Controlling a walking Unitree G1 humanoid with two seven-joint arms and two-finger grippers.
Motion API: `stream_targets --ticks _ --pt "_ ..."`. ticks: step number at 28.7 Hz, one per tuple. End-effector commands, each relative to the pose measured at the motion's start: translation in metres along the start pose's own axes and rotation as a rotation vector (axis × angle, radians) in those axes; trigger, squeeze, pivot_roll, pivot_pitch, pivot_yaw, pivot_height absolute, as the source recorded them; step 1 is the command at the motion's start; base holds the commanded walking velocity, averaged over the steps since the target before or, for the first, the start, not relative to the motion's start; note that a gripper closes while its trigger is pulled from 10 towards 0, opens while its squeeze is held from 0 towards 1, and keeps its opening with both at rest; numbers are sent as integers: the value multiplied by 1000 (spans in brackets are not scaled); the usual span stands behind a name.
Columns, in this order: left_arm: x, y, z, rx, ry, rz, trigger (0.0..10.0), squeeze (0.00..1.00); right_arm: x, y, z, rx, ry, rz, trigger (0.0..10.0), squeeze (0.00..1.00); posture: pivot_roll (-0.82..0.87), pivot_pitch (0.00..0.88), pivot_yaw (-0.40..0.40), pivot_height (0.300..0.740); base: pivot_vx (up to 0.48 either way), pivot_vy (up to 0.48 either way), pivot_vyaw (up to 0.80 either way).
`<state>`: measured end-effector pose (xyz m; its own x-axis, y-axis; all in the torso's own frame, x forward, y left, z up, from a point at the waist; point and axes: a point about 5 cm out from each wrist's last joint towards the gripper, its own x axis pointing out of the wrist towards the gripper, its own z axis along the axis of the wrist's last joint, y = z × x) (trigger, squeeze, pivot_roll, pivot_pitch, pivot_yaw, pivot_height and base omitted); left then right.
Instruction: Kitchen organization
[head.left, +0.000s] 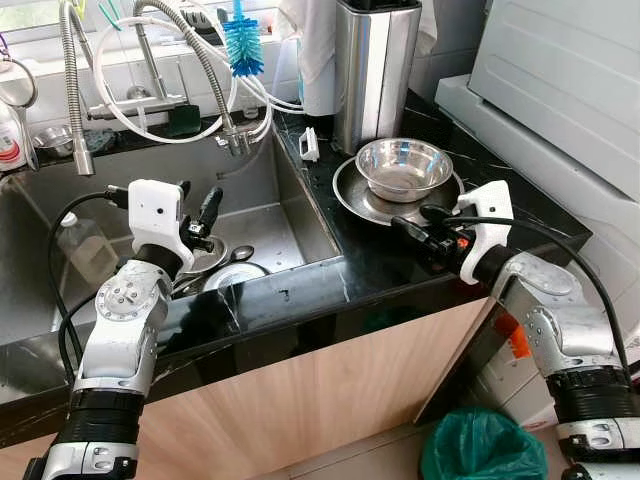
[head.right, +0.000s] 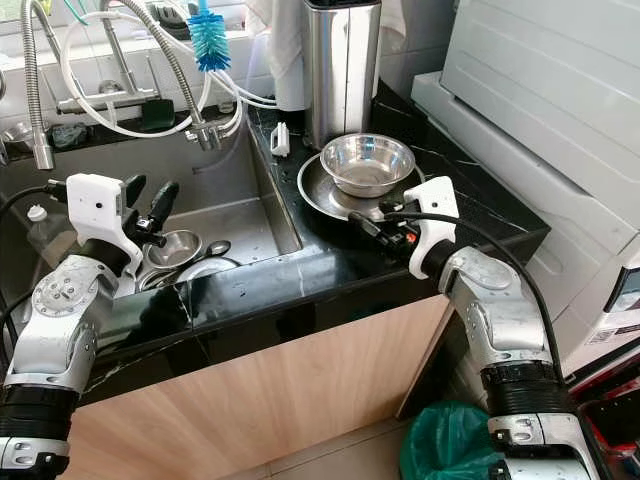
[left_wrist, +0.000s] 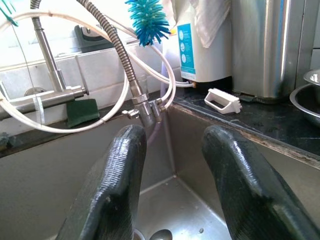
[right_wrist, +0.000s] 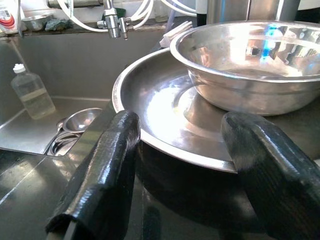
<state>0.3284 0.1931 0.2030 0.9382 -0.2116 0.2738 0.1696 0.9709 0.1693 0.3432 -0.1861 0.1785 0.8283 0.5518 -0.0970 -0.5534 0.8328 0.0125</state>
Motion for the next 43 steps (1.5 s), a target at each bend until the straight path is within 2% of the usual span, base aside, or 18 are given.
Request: stream_targets --ticks 1,8,21,32,36,41,43 --pt "1 -1 6 0 -16 -12 10000 0 0 -2 -2 8 14 -14 10000 0 50 29 39 740 0 0 0" --pt "1 -2 7 1 -19 -16 10000 0 4 11 -3 2 9 51 10000 0 51 29 39 740 0 0 0" --pt "1 0 8 5 -19 -16 10000 0 9 25 -1 -7 -2 117 10000 0 54 26 36 740 0 0 0" --pt "0 0 8 6 -17 -21 10000 0 18 52 -5 4 -15 234 10000 0 58 13 31 740 0 0 0" --pt "0 0 8 6 -17 -21 10000 0 18 58 -5 10 -24 243 10000 0 56 11 32 740 0 0 0" --pt "1 0 8 3 -21 -19 10000 0 18 53 -1 35 -59 187 10000 0 52 14 34 740 0 0 0" --pt "1 -1 8 3 -21 -19 10000 0 19 45 9 42 -125 111 10000 0 51 17 34 740 0 0 0"
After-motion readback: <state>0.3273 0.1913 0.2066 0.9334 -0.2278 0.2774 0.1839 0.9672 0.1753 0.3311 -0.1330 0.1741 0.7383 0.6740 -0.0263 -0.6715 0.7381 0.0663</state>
